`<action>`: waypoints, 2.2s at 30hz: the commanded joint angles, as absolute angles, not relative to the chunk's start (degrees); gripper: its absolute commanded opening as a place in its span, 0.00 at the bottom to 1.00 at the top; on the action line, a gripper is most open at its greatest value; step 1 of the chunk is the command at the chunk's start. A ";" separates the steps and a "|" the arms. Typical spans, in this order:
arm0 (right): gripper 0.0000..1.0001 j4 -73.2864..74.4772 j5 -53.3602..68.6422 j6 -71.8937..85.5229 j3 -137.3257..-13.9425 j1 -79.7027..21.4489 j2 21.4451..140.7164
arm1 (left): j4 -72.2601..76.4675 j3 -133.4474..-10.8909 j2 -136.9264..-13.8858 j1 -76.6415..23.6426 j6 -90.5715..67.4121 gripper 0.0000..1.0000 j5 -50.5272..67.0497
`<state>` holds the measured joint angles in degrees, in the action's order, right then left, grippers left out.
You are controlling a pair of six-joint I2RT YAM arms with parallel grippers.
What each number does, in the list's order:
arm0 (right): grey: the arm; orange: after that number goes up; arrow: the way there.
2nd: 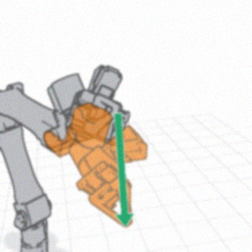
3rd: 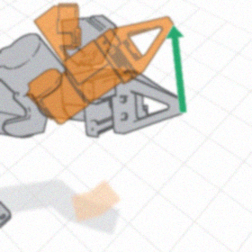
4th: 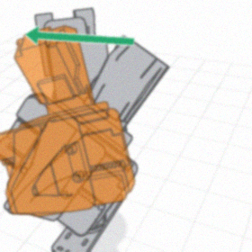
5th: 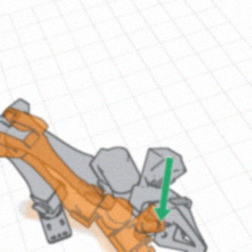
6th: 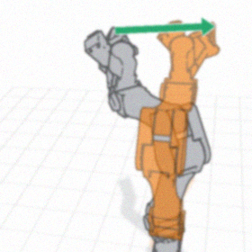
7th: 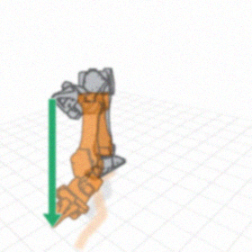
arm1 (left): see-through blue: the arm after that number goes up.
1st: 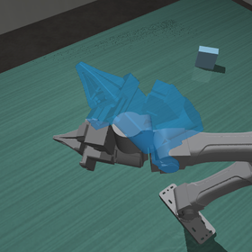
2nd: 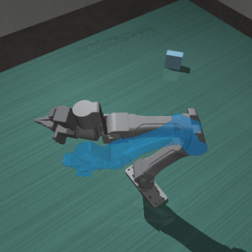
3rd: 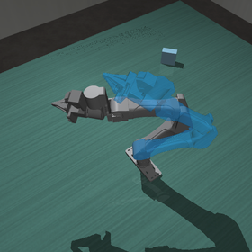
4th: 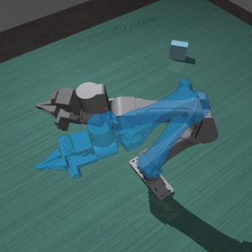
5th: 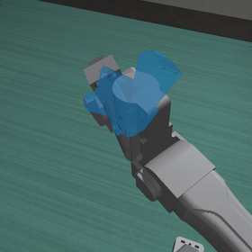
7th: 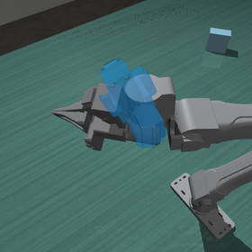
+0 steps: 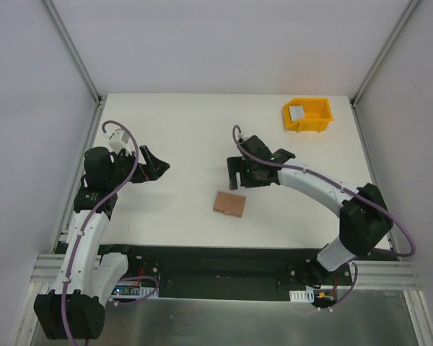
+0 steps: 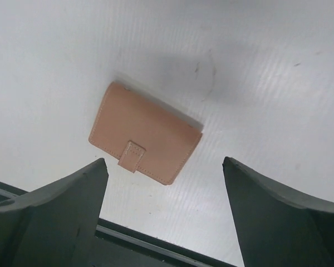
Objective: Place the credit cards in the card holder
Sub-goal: Move the card holder to the center of the board, then move the storage box to the center of the board.
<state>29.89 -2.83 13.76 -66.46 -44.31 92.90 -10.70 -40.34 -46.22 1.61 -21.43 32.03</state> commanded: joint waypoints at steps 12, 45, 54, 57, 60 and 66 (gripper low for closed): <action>0.99 30.95 -13.80 16.96 -78.39 -10.48 84.36 | -9.84 -39.64 -46.93 2.20 -21.27 0.99 34.98; 0.75 32.17 -11.07 29.79 -123.75 5.27 133.06 | -9.58 -39.38 -49.66 2.20 -21.27 0.99 35.77; 0.67 31.29 -9.41 30.32 -123.14 5.27 134.03 | -9.58 -39.46 -50.01 2.11 -21.36 0.99 35.68; 0.65 30.33 -8.09 30.76 -120.77 5.27 132.90 | -9.58 -39.55 -50.10 2.20 -21.36 0.99 35.68; 0.61 28.57 -7.82 30.94 -117.43 5.19 131.31 | -9.67 -39.64 -50.19 2.11 -21.45 0.99 35.95; 0.59 25.49 -7.12 31.20 -111.89 5.01 128.50 | -9.58 -39.64 -50.27 2.11 -21.53 0.99 36.21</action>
<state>26.41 -8.08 30.98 -114.08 5.34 133.97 -10.61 -39.46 -50.37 1.61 -21.52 34.48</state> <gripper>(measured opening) 0.606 0.990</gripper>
